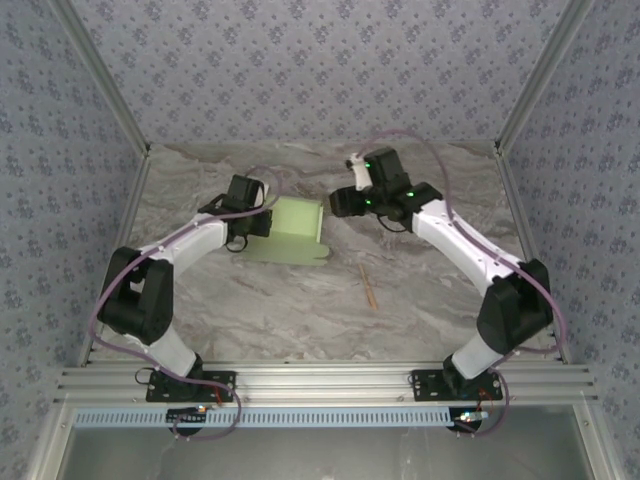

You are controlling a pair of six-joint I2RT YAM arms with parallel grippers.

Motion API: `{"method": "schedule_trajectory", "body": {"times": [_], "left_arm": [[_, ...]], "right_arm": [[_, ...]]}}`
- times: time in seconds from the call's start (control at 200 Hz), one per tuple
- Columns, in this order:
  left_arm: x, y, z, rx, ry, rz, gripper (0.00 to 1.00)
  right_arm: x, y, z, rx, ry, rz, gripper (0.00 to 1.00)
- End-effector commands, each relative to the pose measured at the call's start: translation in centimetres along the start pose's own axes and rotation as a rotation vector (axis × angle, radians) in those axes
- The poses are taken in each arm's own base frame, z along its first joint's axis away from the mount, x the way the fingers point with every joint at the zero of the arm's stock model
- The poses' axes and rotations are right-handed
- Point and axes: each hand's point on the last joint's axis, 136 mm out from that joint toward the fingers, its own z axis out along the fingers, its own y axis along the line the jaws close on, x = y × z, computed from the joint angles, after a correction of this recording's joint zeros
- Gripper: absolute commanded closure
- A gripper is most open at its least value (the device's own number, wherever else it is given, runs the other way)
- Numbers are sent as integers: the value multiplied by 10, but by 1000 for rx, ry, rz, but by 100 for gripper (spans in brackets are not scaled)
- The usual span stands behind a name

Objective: Fold the paper box

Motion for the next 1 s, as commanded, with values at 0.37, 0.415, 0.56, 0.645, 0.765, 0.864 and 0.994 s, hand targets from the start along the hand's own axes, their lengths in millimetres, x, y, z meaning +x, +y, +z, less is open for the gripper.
{"method": "schedule_trajectory", "body": {"times": [0.37,0.415,0.56,0.645,0.765,0.864,0.994], "left_arm": [[65,-45,-11,393,510,502,100],[63,-43,-8,391,537,519,100],[58,-43,7,367,611,571,100],[54,-39,17,317,641,607,100],[45,-42,28,276,642,669,100],[43,-49,35,263,656,724,97],[42,-54,43,248,666,769,96]], "right_arm": [[88,-22,41,-57,204,202,36],[93,-21,48,-59,220,202,37],[102,-3,72,-111,262,191,42],[105,9,82,-158,266,202,46],[112,20,91,-211,265,233,52],[119,24,96,-223,267,240,56],[126,24,101,-226,256,272,62]]}}
